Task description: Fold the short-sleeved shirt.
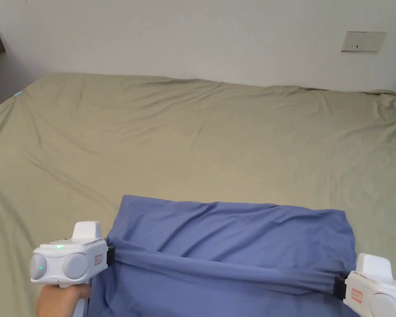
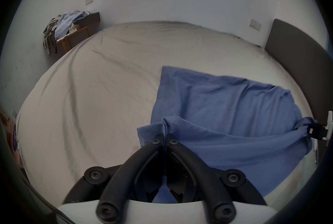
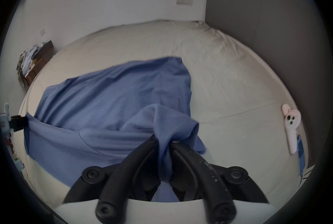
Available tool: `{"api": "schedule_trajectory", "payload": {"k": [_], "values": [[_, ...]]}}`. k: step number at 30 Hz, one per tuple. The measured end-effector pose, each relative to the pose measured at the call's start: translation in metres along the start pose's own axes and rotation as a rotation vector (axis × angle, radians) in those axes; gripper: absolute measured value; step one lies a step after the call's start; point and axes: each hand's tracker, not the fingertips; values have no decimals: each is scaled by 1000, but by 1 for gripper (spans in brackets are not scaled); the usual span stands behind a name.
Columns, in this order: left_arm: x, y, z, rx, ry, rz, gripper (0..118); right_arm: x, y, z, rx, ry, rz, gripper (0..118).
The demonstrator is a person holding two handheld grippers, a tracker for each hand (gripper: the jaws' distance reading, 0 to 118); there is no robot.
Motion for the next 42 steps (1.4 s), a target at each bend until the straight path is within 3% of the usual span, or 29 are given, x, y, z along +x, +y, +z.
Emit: {"api": "schedule_trajectory", "payload": {"k": [5, 8, 10, 11, 12, 13, 14, 16, 17, 22, 26, 28, 30, 33, 34, 35, 42], "values": [[8, -14, -38, -95, 33, -64, 1, -1, -6, -47, -78, -6, -41, 8], [11, -10, -29, -69, 41, -84, 5, -6, -8, -39, -53, -26, -1, 12], [8, -6, -18, -60, 24, -82, 30, -8, -5, -28, -65, -26, 6, 21], [6, -4, -8, -45, 4, -69, 63, -7, -1, -18, -35, -8, 3, 27], [6, -3, 3, -10, -28, -48, 85, -8, 1, -5, 27, 25, -2, 37], [6, 0, 23, 41, -55, -32, 104, -8, 3, 10, 91, 43, -2, 53], [7, 3, 43, 107, -79, -26, 113, -9, 5, 27, 144, 51, 1, 80], [12, 9, 80, 229, -97, -14, 113, -11, 10, 64, 255, 71, 10, 109], [16, 13, 104, 283, -117, -17, 113, -12, 11, 87, 330, 87, 9, 113], [33, 16, 202, 573, -196, -41, 113, -17, 8, 187, 589, 88, 55, 113], [47, 8, 257, 717, -169, -18, 111, -24, -5, 248, 739, 53, 90, 113], [52, -1, 274, 773, -151, -2, 98, -27, -14, 267, 790, 18, 107, 108], [55, -10, 281, 824, -132, -16, 55, -30, -25, 283, 828, -21, 127, 79], [60, -24, 286, 830, -118, -42, 23, -35, -39, 295, 846, -50, 147, 54], [59, -27, 286, 815, -125, -67, 1, -36, -43, 297, 844, -60, 148, 24], [58, -29, 287, 807, -177, -62, 0, -34, -45, 296, 848, -67, 149, 2], [43, -36, 276, 665, -153, -60, 0, -29, -51, 290, 810, -46, 126, 1]]}}
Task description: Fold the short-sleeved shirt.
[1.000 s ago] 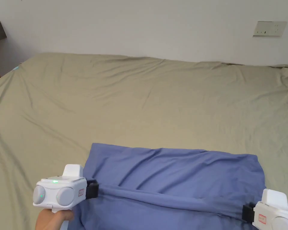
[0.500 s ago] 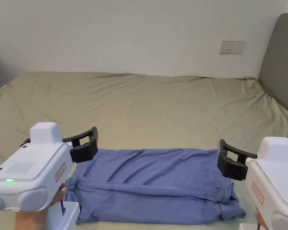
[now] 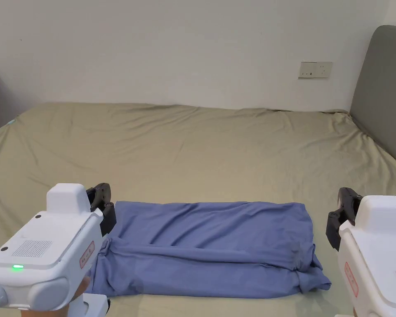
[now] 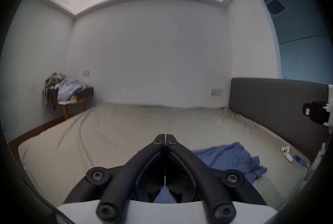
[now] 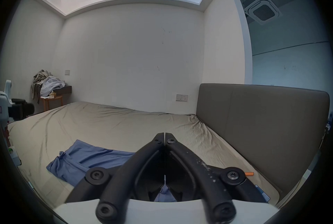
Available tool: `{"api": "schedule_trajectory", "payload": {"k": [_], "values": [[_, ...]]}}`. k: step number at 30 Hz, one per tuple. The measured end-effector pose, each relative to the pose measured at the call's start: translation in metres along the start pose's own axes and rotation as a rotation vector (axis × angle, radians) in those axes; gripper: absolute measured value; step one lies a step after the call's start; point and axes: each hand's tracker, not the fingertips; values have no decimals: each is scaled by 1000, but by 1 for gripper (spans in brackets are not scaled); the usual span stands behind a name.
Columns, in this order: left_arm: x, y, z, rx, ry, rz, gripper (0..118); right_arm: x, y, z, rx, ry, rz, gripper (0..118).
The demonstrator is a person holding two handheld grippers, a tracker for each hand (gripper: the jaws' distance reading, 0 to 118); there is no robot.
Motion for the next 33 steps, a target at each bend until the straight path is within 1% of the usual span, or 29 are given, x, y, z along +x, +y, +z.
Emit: {"api": "schedule_trajectory", "payload": {"k": [3, 5, 7, 8, 9, 10, 11, 12, 13, 14, 15, 16, 17, 18, 19, 21, 22, 23, 24, 25, 26, 27, 28, 30, 31, 32, 33], "values": [[-20, -15, -19, -181, 21, 36, 0, 2, -3, -2, -13, -1, -8, 1], [-38, -32, -37, -330, 16, 87, 0, 4, -7, -5, -28, -3, -13, 1], [-55, -52, -53, -422, 22, 139, 0, 5, -11, -10, -43, -7, -14, 1], [-62, -63, -64, -491, 18, 135, 0, 5, -14, -12, -53, -11, -15, 1], [-69, -73, -72, -516, 25, 156, 0, 6, -17, -14, -63, -10, -16, 1], [-78, -85, -84, -565, 13, 188, 2, 7, -20, -17, -78, -10, -19, 1], [-82, -97, -91, -629, 16, 201, 18, 7, -24, -20, -90, -13, -23, 1], [-89, -106, -98, -630, 44, 245, 45, 7, -27, -23, -102, -14, -22, 1], [-96, -117, -107, -654, 53, 276, 78, 7, -31, -26, -118, -16, -20, 1], [-101, -126, -117, -690, 71, 298, 107, 8, -35, -29, -132, -18, -20, 1], [-103, -135, -123, -718, 70, 311, 112, 8, -39, -33, -146, -20, -20, 1], [-104, -143, -129, -725, 63, 286, 109, 8, -43, -37, -163, -22, -20, 1], [-103, -150, -133, -715, 72, 263, 100, 9, -47, -41, -180, -26, -21, 1], [-103, -156, -138, -722, 82, 228, 88, 9, -51, -44, -196, -29, -22, 1], [-99, -163, -141, -742, 88, 193, 83, 10, -55, -48, -216, -32, -24, 1], [-99, -177, -150, -772, 90, 167, 72, 11, -66, -57, -257, -36, -34, 1], [-99, -184, -154, -785, 92, 162, 51, 12, -72, -61, -276, -34, -39, 1], [-95, -189, -152, -794, 103, 154, 32, 13, -79, -66, -309, -32, -42, 1], [-92, -185, -146, -737, 112, 128, 30, 14, -85, -71, -345, -30, -45, 1], [-91, -182, -144, -730, 104, 127, 20, 15, -93, -76, -389, -31, -53, 1], [-91, -181, -143, -735, 85, 137, 4, 16, -101, -82, -427, -37, -64, 3], [-89, -180, -142, -735, 88, 138, 5, 17, -110, -89, -473, -32, -67, 6], [-89, -178, -141, -734, 84, 134, 4, 18, -119, -99, -531, -22, -77, 13], [-93, -171, -137, -703, 67, 160, 4, 21, -143, -122, -635, 16, -91, 45], [-93, -163, -133, -687, 62, 184, 4, 22, -155, -133, -670, 23, -102, 64], [-94, -157, -130, -670, 52, 200, 4, 21, -168, -146, -720, 23, -102, 88], [-95, -153, -128, -664, 45, 200, 4, 18, -177, -157, -786, 26, -111, 105]]}}
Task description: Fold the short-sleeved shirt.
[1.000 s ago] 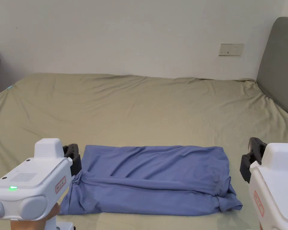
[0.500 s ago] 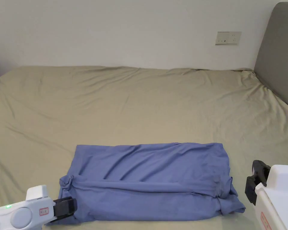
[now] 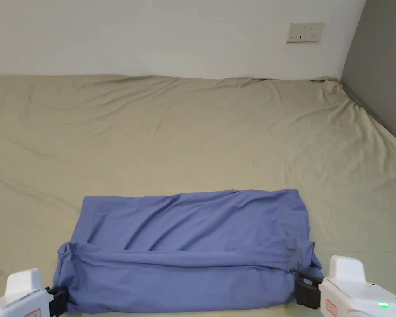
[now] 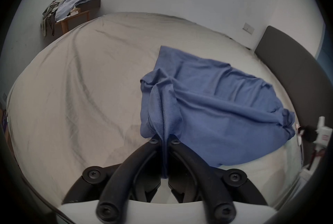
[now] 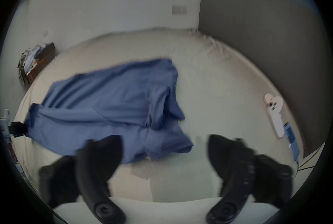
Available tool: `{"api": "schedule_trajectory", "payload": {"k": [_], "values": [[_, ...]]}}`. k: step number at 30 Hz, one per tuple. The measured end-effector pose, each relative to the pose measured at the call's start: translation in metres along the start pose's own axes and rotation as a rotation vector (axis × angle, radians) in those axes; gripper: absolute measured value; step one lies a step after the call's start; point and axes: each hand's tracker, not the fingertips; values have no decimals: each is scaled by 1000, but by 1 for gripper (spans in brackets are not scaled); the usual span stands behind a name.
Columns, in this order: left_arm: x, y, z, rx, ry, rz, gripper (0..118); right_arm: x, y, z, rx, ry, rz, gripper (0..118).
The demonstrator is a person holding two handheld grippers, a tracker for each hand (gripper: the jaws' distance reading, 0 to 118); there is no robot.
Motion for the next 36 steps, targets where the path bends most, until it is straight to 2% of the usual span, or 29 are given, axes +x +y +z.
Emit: {"api": "schedule_trajectory", "payload": {"k": [1, 3, 4, 6, 8, 9, 10, 11, 12, 13, 17, 23, 28, 32, 34, 36], "values": [[0, 2, 3, 1, -7, 2, 4, -1, 1, -15, -40, 2, -5, 112], [0, 7, 8, 4, -28, 10, 4, -2, 3, -39, -40, -3, -24, 109], [0, 8, 10, 8, -34, 13, 4, -2, 3, -53, -48, -17, -18, 102], [0, 8, 10, 10, -33, 14, 4, -3, 4, -67, -86, -9, -10, 59], [-1, 6, 11, 5, -31, 20, 4, -3, -1, -68, -84, 13, -22, 37], [-1, 4, 12, 4, -28, 25, 4, -4, -2, -62, -48, 5, -18, 14], [-2, 3, 11, 3, -20, 32, 4, -3, -2, -57, -56, 61, -16, 14], [-2, 1, 13, 4, -16, 43, 4, -2, -3, -50, -53, 104, -53, 14], [-3, -1, 15, 7, -15, 57, 4, -1, -6, -41, -47, 69, -46, 14], [-4, -2, 18, 11, -12, 70, 4, 1, -7, -31, -26, 78, -28, 14], [-6, -10, 42, 36, -20, 103, 4, 13, -17, 20, 49, 114, -59, 14], [-11, -40, 78, 9, 4, 35, 4, 35, -56, 78, 69, 130, -56, 14], [-15, -86, 78, -83, 70, -33, 4, 40, -107, 79, -4, 121, -60, 14], [-19, -113, 49, -186, 94, 2, 4, 34, -146, 45, -122, 88, -51, 15], [-15, -112, 57, -108, 101, 11, 5, 31, -149, 48, -44, 79, -66, 15], [-11, -108, 58, -134, 113, 16, 16, 28, -142, 53, -80, 66, -62, 27]]}}
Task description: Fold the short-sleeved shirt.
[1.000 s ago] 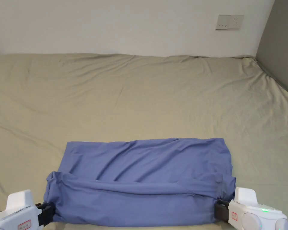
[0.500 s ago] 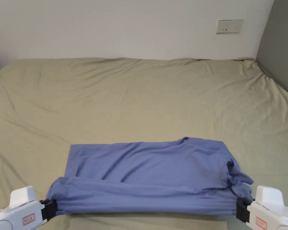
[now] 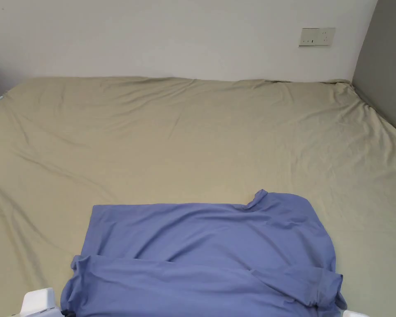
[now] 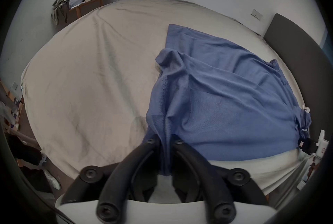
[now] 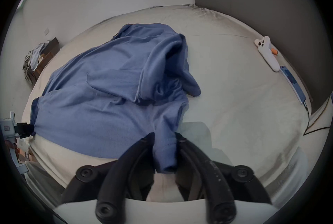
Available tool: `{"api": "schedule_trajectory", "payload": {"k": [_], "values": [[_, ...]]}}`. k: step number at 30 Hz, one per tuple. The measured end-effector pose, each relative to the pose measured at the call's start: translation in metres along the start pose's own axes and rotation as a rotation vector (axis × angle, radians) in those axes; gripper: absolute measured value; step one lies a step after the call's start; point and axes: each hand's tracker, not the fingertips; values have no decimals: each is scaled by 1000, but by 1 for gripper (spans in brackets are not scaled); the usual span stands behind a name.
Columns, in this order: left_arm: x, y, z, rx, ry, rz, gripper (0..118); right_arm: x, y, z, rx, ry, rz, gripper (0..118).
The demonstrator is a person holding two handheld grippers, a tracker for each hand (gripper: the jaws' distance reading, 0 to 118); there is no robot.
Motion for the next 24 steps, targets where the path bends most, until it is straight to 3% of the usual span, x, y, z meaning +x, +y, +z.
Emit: {"api": "schedule_trajectory", "payload": {"k": [1, 2, 5, 6, 13, 17, 20, 22, 24], "values": [[2, 2, 3, -4, 9, 4, 24, -2, 5, 4, -9, -17, -7, 38], [2, 7, 9, -6, 15, 15, 43, -4, 11, 10, -14, -42, -7, 58], [10, 25, 42, 117, -75, 72, 113, -12, 37, 48, 138, -19, 17, 109], [17, 33, 59, 193, -107, 68, 116, -15, 48, 60, 195, -18, 26, 114], [76, 88, 162, 696, -188, -48, 116, -42, 112, 159, 637, 59, 49, 113], [104, 101, 187, 884, -179, -99, 116, -59, 126, 189, 798, 5, 76, 114], [117, 105, 188, 924, -137, -128, 114, -67, 129, 195, 856, -37, 100, 114], [121, 104, 185, 935, -142, -135, 100, -71, 130, 198, 869, -47, 123, 113], [124, 103, 184, 941, -152, -142, 53, -71, 130, 197, 881, -49, 127, 100]]}}
